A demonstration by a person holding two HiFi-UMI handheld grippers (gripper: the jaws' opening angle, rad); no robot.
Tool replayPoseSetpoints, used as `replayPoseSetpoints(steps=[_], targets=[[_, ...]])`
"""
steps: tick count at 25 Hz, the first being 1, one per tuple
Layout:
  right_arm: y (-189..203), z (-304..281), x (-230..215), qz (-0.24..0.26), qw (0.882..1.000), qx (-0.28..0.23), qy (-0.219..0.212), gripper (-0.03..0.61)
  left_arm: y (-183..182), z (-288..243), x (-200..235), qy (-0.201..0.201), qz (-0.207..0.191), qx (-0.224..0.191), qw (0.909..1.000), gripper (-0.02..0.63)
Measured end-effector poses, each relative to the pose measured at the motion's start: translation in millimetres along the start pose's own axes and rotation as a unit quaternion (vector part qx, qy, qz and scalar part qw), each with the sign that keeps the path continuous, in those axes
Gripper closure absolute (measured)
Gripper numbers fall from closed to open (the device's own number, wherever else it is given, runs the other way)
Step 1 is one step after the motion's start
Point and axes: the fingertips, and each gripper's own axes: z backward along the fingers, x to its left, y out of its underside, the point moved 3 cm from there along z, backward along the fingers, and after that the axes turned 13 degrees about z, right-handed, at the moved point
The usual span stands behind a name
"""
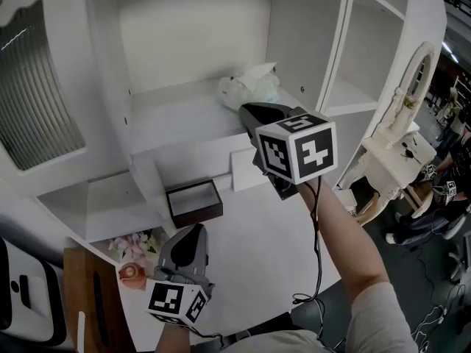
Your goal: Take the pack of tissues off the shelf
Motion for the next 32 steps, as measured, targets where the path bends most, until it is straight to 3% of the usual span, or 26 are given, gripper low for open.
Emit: replayPoseSetpoints(steps=[14,32], targets=[[0.4,51.2,4.2,-0.005,0.999,-0.037,-0.002,0.577,7.6,0.3,-24.7,0.018,-0.008,0.006,0.9998,0.612],[21.9,163.2,28.3,-0.008,0.998,-0.064,0.005,0.576,24.6,15.2,-75.3,0.064,-0.01,0.02,0.9977,0.612]])
